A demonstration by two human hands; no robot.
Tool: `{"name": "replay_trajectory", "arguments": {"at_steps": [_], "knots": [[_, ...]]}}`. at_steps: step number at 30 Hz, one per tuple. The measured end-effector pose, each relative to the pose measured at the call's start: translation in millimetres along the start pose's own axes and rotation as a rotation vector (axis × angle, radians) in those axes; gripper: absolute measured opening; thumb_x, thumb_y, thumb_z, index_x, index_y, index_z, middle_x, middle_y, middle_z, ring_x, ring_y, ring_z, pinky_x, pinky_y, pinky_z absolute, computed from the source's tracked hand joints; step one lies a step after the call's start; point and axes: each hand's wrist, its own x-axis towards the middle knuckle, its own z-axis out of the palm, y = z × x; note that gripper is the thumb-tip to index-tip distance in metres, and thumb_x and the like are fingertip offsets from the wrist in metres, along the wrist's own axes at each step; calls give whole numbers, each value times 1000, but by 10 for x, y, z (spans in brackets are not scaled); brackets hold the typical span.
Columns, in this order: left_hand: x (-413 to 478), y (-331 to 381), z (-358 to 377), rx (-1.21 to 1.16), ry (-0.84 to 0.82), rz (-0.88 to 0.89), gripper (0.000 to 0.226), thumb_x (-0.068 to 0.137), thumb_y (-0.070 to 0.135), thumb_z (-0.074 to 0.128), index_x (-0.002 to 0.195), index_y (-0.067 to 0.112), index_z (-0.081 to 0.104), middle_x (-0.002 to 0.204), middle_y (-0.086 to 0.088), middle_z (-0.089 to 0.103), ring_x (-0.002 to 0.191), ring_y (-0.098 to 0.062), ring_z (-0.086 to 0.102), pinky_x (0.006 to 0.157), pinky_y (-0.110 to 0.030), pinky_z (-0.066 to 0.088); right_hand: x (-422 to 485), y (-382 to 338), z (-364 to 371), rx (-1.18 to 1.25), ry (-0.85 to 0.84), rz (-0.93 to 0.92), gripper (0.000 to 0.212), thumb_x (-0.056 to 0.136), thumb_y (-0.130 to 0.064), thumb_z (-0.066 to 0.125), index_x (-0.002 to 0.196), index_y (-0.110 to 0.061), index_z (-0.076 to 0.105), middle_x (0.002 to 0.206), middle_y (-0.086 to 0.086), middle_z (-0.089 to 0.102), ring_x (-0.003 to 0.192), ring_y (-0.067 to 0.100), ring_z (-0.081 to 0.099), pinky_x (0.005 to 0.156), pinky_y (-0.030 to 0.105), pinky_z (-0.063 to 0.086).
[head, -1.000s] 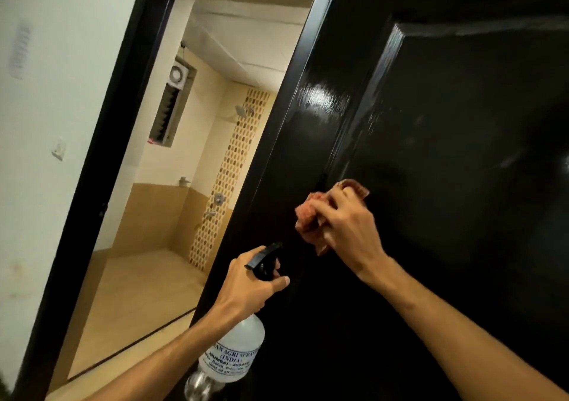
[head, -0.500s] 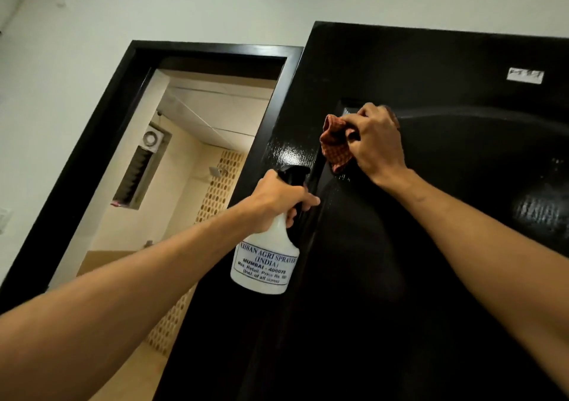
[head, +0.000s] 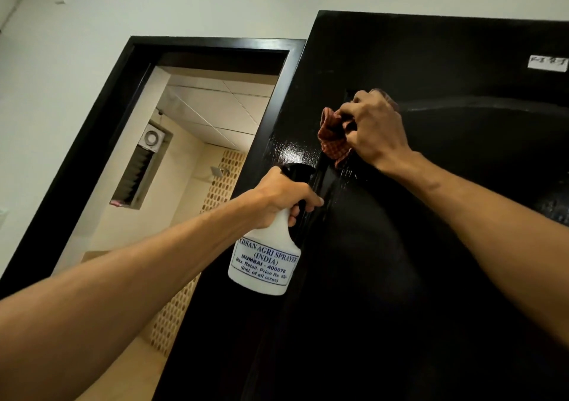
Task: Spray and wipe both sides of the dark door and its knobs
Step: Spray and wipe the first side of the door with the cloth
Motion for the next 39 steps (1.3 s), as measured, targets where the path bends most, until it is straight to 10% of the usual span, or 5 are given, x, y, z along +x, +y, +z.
{"name": "replay_trajectory", "arguments": {"at_steps": [10, 17, 24, 30, 39], "knots": [[-318, -488, -395, -3, 73, -43, 18, 82, 0, 81, 82, 9, 65, 71, -11, 65, 41, -11, 41, 42, -25, 39, -1067, -592, 148, 137, -192, -324, 36, 81, -13, 71, 116, -15, 64, 106, 8, 53, 87, 24, 54, 60, 39, 52], [-310, -541, -699, -10, 178, -47, 21, 79, -1, 83, 91, 4, 67, 63, -6, 61, 40, -11, 45, 41, -26, 42, -145, -850, 477, 257, 7, 18, 37, 94, -6, 65, 130, -17, 67, 124, 12, 53, 112, 29, 48, 91, 47, 56], [-467, -592, -952, -16, 205, -23, 36, 80, -4, 81, 110, 8, 68, 81, -13, 66, 42, -12, 46, 40, -26, 43, -700, -1336, 619, 280, -299, -511, 43, 87, -8, 66, 128, -21, 67, 124, 10, 54, 108, 26, 48, 82, 41, 56], [-542, -557, -908, -2, 174, -20, 24, 80, 0, 82, 98, 3, 66, 68, -7, 63, 43, -12, 46, 42, -27, 44, -200, -306, 178, 115, -13, -20, 38, 84, -5, 71, 120, -14, 66, 116, 12, 55, 109, 32, 52, 87, 52, 54], [-842, -808, -318, -56, 85, -72, 24, 79, 0, 83, 96, 4, 67, 59, -3, 58, 41, -14, 43, 42, -27, 42, -1167, -609, 109, 74, -345, -402, 42, 74, -9, 74, 115, -17, 68, 108, 8, 60, 99, 29, 55, 73, 40, 54]]}}
